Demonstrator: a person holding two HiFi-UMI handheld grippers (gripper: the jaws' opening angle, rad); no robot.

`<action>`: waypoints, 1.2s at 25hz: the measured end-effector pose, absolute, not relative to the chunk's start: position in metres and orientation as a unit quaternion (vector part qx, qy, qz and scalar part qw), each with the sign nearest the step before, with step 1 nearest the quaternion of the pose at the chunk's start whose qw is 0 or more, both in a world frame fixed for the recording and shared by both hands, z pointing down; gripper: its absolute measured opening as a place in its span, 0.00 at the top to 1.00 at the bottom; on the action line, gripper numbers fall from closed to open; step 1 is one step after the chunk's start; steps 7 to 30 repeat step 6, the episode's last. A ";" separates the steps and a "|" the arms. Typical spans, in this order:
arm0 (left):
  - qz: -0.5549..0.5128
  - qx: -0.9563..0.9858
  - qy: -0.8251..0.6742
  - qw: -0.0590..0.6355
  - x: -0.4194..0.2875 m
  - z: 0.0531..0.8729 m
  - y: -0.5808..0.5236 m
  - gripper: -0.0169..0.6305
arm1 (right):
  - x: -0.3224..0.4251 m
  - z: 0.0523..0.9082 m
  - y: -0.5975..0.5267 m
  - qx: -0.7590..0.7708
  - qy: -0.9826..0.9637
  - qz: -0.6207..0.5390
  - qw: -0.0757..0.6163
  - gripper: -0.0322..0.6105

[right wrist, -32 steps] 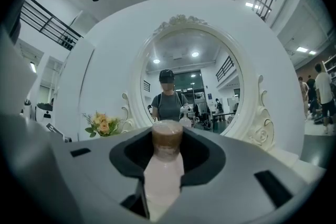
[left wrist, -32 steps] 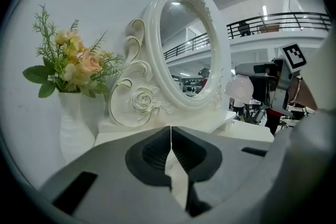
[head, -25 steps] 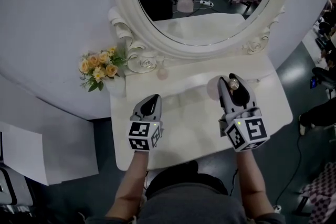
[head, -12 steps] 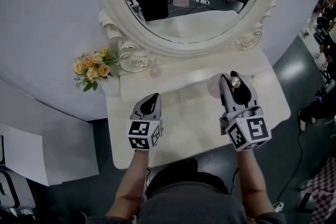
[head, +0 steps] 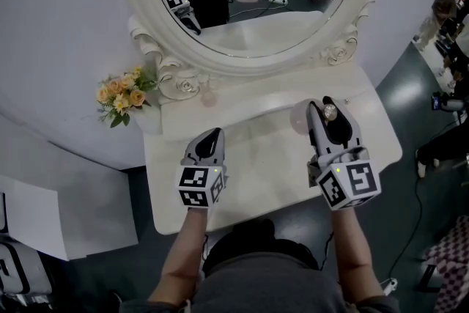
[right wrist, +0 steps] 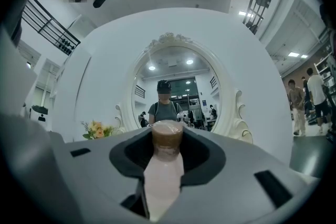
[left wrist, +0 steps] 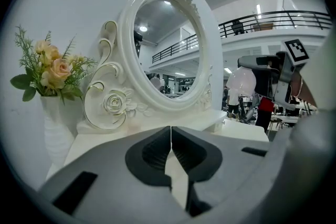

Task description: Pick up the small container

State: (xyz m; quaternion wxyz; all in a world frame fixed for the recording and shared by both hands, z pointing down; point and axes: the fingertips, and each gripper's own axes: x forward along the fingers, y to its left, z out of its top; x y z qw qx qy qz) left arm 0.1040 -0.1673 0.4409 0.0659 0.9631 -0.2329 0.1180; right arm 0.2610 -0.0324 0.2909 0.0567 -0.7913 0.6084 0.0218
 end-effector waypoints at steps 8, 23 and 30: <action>0.118 0.964 -0.230 0.065 0.109 0.440 -0.160 0.96 | 0.266 0.290 -0.023 -0.795 0.604 0.023 0.058 0.74; 0.118 0.964 -0.230 0.065 0.109 0.440 -0.160 0.96 | 0.266 0.290 -0.023 -0.795 0.604 0.023 0.058 0.74; 0.118 0.964 -0.230 0.065 0.109 0.440 -0.160 0.96 | 0.266 0.290 -0.023 -0.795 0.604 0.023 0.058 0.74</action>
